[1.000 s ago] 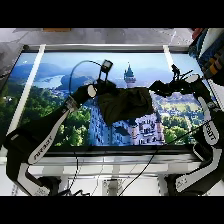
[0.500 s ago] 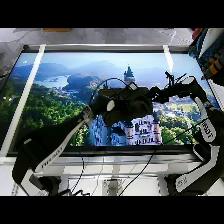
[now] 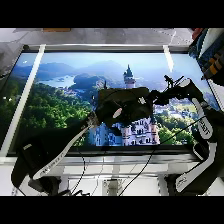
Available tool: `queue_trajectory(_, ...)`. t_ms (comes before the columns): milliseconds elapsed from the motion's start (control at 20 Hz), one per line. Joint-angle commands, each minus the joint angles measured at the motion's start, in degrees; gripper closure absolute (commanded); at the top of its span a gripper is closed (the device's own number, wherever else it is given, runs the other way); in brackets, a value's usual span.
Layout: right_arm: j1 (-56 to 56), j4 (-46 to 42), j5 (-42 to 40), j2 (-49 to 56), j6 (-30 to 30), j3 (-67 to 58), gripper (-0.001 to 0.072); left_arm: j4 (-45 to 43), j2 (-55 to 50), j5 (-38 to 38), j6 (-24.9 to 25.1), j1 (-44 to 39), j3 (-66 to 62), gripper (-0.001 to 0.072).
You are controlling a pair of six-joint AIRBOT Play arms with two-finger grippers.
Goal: Fold the clothes and pants, and hang the long-sleeved shirts on hangers.
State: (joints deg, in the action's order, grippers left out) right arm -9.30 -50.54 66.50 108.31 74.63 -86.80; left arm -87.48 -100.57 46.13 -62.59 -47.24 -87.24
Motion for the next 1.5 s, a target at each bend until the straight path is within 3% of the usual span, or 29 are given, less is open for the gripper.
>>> queue_trajectory(0, 0.1, 8.6, 2.6, 3.5, -0.8, 0.0, 0.0029, -1.2, 0.1, 1.3, 0.0, 1.6, 0.0, 0.0689)
queue_trajectory(150, 1.0, 15.1, 6.9, 6.3, -0.8, 0.0, 0.0028, -1.2, -0.3, 1.3, 0.0, 3.5, 0.0, 0.0689)
queue_trajectory(300, 4.9, 15.8, 6.4, 7.5, -1.0, 0.0, 0.0036, -1.3, -1.9, 1.4, 0.0, 4.9, 0.0, 0.0689)
queue_trajectory(350, 6.6, 15.9, 5.2, 7.4, -2.1, -0.2, 0.0163, -1.3, -2.3, 1.4, 0.0, 5.0, 0.0, 0.0689)
queue_trajectory(450, 9.0, 15.9, 3.4, 7.4, -2.2, -1.7, 0.0675, -5.2, -1.9, 1.6, 0.0, 5.0, 0.0, 0.0689)
queue_trajectory(750, 7.4, 16.1, 3.2, 2.1, -2.1, -9.1, 0.0679, -7.6, 10.1, 4.1, -0.5, 6.3, 0.0, 0.0689)
queue_trajectory(900, 1.6, 16.0, 5.2, -6.1, -0.5, -9.4, 0.0679, -7.7, 18.8, 11.3, -4.8, 10.1, 0.0, 0.0689)
queue_trajectory(1050, -7.8, 13.9, 12.8, -16.3, 2.2, -9.3, 0.0679, -8.3, 28.4, 21.6, -5.4, 14.4, 0.0, 0.0689)
queue_trajectory(1250, -22.3, 0.4, 19.9, -30.1, 11.5, -9.3, 0.0679, -8.5, 39.2, 23.6, -5.4, 20.8, 0.0, 0.0688)
queue_trajectory(1450, -37.2, -20.6, 27.1, -39.4, 13.5, -9.3, 0.0679, -8.5, 44.7, 23.7, -5.4, 26.1, 0.0, 0.0688)
